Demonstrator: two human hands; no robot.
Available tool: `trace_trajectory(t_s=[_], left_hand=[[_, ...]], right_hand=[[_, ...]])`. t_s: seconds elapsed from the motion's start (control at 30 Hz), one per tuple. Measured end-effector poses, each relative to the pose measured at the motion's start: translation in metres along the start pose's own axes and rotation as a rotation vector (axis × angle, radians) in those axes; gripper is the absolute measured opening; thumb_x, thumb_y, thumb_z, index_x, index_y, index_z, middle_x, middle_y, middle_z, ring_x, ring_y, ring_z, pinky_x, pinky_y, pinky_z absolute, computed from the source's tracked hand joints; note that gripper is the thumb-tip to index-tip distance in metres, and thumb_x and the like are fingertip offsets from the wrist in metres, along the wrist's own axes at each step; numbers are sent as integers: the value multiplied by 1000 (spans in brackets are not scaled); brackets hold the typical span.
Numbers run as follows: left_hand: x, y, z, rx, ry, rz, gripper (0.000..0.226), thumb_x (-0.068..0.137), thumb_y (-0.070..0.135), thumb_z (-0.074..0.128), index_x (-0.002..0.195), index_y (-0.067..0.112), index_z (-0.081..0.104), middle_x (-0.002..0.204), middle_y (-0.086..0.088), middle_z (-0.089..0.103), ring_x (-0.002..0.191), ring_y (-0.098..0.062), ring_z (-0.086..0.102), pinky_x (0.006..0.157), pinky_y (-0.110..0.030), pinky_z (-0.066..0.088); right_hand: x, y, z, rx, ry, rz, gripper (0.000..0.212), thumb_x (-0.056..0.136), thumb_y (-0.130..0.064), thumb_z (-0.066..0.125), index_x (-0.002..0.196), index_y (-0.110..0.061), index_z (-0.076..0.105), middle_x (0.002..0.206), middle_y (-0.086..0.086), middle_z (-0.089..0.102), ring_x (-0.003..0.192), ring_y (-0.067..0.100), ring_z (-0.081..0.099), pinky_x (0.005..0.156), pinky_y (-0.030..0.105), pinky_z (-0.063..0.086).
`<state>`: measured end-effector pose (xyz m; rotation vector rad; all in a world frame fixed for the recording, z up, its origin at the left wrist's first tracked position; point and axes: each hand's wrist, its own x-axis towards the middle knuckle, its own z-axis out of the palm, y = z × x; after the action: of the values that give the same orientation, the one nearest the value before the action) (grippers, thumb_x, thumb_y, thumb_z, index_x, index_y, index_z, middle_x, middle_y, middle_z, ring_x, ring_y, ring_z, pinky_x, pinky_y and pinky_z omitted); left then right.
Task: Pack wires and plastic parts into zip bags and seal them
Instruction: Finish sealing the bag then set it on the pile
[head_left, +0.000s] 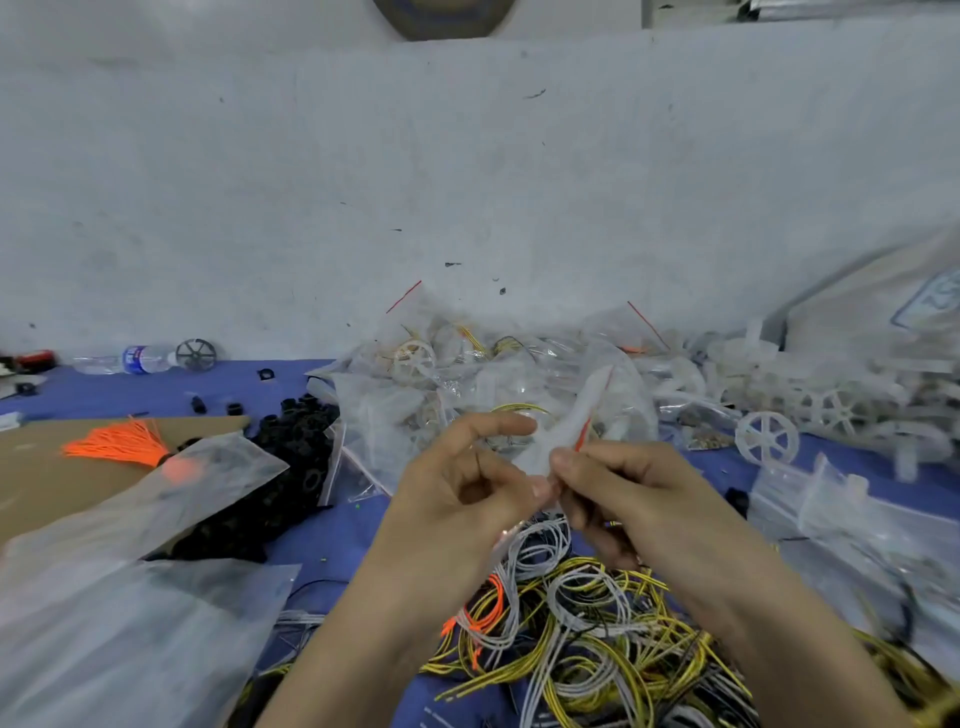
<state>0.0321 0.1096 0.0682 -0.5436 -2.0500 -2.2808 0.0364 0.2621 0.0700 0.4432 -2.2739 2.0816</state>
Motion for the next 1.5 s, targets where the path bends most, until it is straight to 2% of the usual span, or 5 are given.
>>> trace_trajectory(t_s=[0.3,0.47,0.77,1.13,1.5], left_hand=[[9,-1,-33,600,293,347,52,88,-11,53,60,32,64,81,6,57,65,-2,53,59,-10,37],[6,-10,-20,949,155,326,40,87,-9,50,96,18,77,113,8,68,103,-3,61,87,-10,42],[1,-19,4,1061,-29,305,32,79,52,59,107,36,62,102,24,47,70,5,47,62,-12,34],[-4,-15,10,1034,-100,305,54,65,57,67,113,36,55,108,25,41,94,3,46,69,-12,37],[15,5,-92,1054,752,339,49,74,20,76,120,11,59,127,-10,54,108,-23,52,84,-29,37]], right_hand=[[-2,4,-28,-521,92,213,39,81,-19,57,43,-15,62,40,-3,45,40,11,36,48,22,33],[-5,1,-32,-590,77,210,38,82,-25,58,45,-16,62,43,-2,43,45,15,36,52,26,33],[-30,-35,-20,16,-206,-35,15,73,-9,52,82,-15,63,70,8,57,70,24,63,69,28,54],[-24,-18,-8,-725,-83,94,26,81,-45,58,106,-40,56,109,-22,61,92,-7,60,85,22,49],[20,45,-31,-618,130,102,17,94,-24,54,85,-25,68,87,-14,66,89,9,59,75,19,44]])
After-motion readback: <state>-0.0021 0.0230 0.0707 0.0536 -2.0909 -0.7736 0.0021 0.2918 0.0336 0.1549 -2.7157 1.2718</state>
